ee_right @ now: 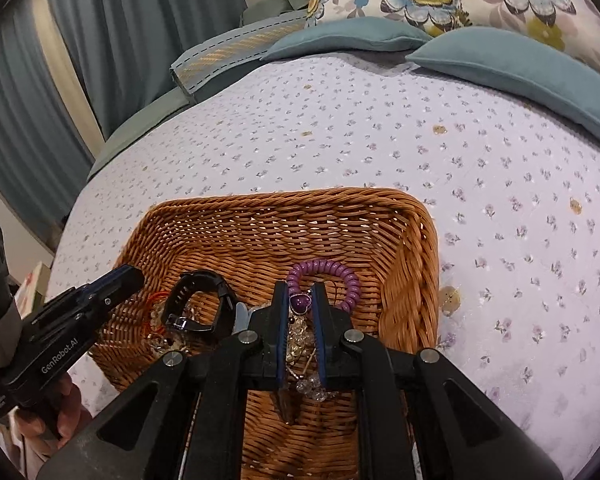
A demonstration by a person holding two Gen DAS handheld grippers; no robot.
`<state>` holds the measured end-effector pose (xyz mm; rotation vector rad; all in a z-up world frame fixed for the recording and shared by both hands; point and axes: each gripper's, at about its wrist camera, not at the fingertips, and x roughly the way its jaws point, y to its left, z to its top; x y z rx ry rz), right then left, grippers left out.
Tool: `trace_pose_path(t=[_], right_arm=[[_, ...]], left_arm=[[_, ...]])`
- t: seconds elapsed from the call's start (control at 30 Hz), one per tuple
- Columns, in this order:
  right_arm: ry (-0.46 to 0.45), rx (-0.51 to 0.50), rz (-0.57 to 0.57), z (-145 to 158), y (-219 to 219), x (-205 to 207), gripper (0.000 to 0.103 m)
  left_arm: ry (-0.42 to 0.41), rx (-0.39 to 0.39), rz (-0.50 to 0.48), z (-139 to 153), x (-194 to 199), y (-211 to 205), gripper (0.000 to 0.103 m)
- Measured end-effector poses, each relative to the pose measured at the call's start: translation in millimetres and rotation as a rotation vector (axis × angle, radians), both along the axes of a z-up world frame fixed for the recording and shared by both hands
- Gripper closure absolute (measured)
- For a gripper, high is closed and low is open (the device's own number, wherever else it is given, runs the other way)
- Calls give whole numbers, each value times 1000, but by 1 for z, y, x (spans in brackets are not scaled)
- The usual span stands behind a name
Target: Organize jewelry
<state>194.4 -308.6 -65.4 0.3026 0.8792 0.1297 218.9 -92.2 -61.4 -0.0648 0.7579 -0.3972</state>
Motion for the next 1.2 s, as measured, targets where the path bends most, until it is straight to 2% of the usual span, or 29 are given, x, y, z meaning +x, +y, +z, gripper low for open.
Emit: trace_pose_path(t=[0.03,0.07,0.1,0.13,0.17,0.2,0.53,0.8,0.93,1.0,1.1,1.2], right_arm=[[0,11,-1,1,-2,0,83],[-2,23,-6,2,-5,-1,71],[-8,34,-16,5,-9,-3,66],[-14,41,-21,7,-12,-3,61],[-24,48,-25,10,-15,-5,61],[-31,50,-26,13,-17,-6,61],[-81,67,-17,51,-12,-31,61],[-157,-48,-18,95,25,-102,61],[-181,-88,-22,104,43,-142,49],[-196,-134,-19,108,55,-162,45],[-242,-220,-35,115,70,-191,33],[-295,-328,-73,114,80,-209,31]], left_arm=[[5,-8,-3,1,0,0,85],[11,-27,-12,2,-1,2,82],[12,-36,-14,3,-2,3,71],[9,-38,-5,4,-3,4,56],[6,-40,3,6,-3,5,49],[-10,-47,8,8,-6,7,47],[-37,-96,24,43,-30,22,47],[-80,-124,23,97,-100,43,47],[-95,-95,49,106,-147,51,44],[-98,-80,71,105,-170,55,43],[-110,-67,89,101,-197,61,41],[-169,-35,127,95,-214,63,27]])
